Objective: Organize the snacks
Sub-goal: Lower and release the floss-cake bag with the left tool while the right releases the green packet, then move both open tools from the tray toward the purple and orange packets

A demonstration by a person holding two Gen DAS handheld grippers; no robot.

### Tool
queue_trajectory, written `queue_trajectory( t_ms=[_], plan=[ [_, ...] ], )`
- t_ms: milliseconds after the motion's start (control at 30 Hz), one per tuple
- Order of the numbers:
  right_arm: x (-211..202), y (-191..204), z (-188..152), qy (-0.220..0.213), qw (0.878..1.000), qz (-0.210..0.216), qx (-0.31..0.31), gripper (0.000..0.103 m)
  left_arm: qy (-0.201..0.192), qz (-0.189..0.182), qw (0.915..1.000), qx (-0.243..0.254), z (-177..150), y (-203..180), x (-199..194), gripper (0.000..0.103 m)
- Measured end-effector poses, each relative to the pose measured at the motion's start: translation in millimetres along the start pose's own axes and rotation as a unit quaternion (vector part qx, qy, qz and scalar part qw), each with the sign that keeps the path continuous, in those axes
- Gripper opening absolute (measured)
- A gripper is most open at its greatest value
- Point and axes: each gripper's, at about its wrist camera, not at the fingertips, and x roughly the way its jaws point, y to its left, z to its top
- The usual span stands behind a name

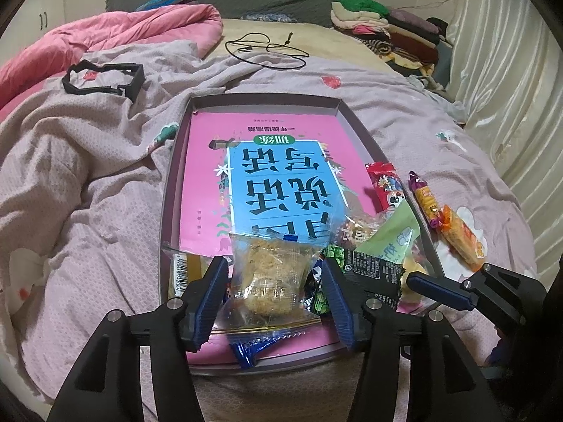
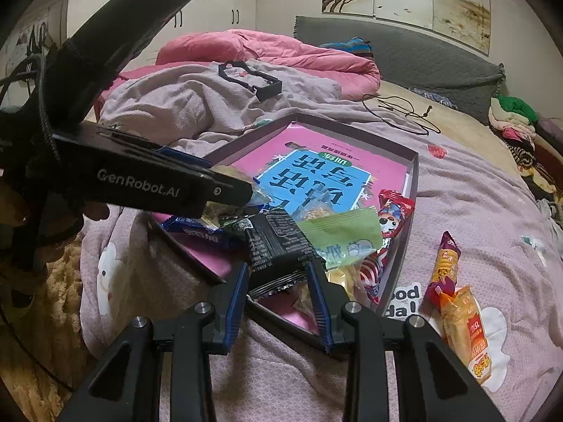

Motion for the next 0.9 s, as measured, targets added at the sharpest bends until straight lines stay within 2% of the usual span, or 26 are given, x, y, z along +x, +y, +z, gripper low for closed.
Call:
queue_trajectory(
  t_ms=[400,533,633,700,900],
  plan=[
    [-8.8,-2.5,1.4,-0.01,1.0,0.0,0.013,0.035,-0.014,0.002,0.9999,-0.003,4.9,-2.3,-12.1,0.065],
    [-14.0,-2.7,2.1,-0.016,1.0,-0.006,0.015,0.036,-0.025,-0.002,0.9997,-0.002,6.8,-6.0,-19.9,0.071],
    [-20.0,-3.8,2.4,-0.024,1.0,-0.009,0.016,0.042,-0.032,-0.005,0.9995,0.002,8.4,-10.6,-25.1,0.075],
    [-24.6,-4.9,2.8,-0.029,0.999,-0.013,0.018,0.049,-0.034,-0.004,0.9994,0.005,9.1,-13.7,-27.6,0.076],
    [-35.3,-11.2,4.8,-0.043,0.998,-0.019,0.028,0.058,-0.039,-0.002,0.9992,0.005,11.1,-18.4,-33.2,0.078]
  ],
)
